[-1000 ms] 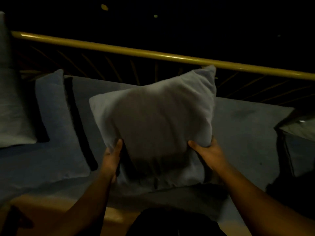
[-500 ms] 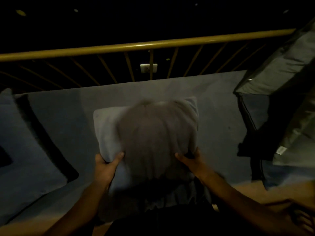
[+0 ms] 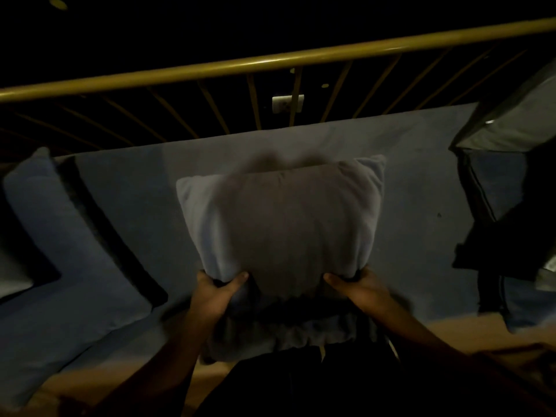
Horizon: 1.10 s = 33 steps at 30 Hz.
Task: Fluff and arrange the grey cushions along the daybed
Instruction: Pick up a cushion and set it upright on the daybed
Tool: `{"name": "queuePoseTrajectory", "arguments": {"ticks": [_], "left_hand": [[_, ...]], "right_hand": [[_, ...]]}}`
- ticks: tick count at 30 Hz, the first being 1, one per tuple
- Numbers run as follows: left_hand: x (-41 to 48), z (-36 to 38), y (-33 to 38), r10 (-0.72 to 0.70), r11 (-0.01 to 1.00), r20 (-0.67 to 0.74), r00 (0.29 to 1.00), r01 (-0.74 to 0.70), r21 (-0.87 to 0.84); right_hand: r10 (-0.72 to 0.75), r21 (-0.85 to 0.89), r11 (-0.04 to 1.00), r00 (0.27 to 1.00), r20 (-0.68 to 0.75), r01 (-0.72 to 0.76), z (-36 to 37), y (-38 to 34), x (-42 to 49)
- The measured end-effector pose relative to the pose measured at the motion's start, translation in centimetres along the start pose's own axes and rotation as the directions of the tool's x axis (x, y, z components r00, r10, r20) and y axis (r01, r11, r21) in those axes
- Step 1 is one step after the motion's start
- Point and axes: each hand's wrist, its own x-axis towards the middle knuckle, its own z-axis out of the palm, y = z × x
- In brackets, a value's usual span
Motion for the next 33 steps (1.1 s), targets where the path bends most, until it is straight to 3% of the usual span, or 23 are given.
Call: {"name": "queuePoseTrajectory", "arguments": {"ticks": [7,12,14,18,21,24,28,31,33], "left_hand": [[0.5,-0.8,-1.3,0.010,0.998,0.057,0.998,-0.014,0.066],[5.1,-1.1,0.5,0.019,0.999,-0.005,1.000,-0.019,-0.047],[6.3,-1.0,0.9,0.084,0.995,-0.030,0.996,-0.086,-0.060],[10.1,-0.3,-0.7,0.153,0.981,-0.022,0.988,-0.155,-0.115],[8.2,0.0,1.3,0.151,0.983,0.010,0.988,-0.150,-0.104],[7.0,1.4,1.7,0.178,0.974,-0.013,0.984,-0.178,-0.138],[5.5,1.4,2.5,0.268,0.940,0.056,0.962,-0.249,-0.232],[5.0,0.6,2.1,0.275,0.946,0.053,0.960,-0.260,-0.196],[4.8,0.7,1.5,0.201,0.978,0.063,0.978,-0.196,-0.077]], "right_hand": [[0.061,-0.018,0.998,0.998,0.012,-0.061,0.2,-0.4,-0.2],[0.098,-0.204,0.972,0.989,-0.114,-0.120,-0.4,-2.3,1.4],[0.066,-0.265,0.959,0.989,-0.131,-0.099,-0.6,-3.2,2.1],[-0.079,-0.091,0.993,0.994,-0.073,0.072,-1.0,-4.1,4.6],[-0.056,0.018,0.998,0.996,-0.070,0.058,-1.0,-4.7,5.9],[-0.068,0.019,0.997,0.995,-0.072,0.070,-0.2,-5.1,5.7],[-0.138,-0.021,0.990,0.988,-0.071,0.136,-0.6,-5.7,4.6],[-0.151,-0.088,0.985,0.987,-0.061,0.145,-1.3,-5.3,3.9],[-0.101,-0.140,0.986,0.994,-0.049,0.093,-1.2,-4.5,4.0]]}}
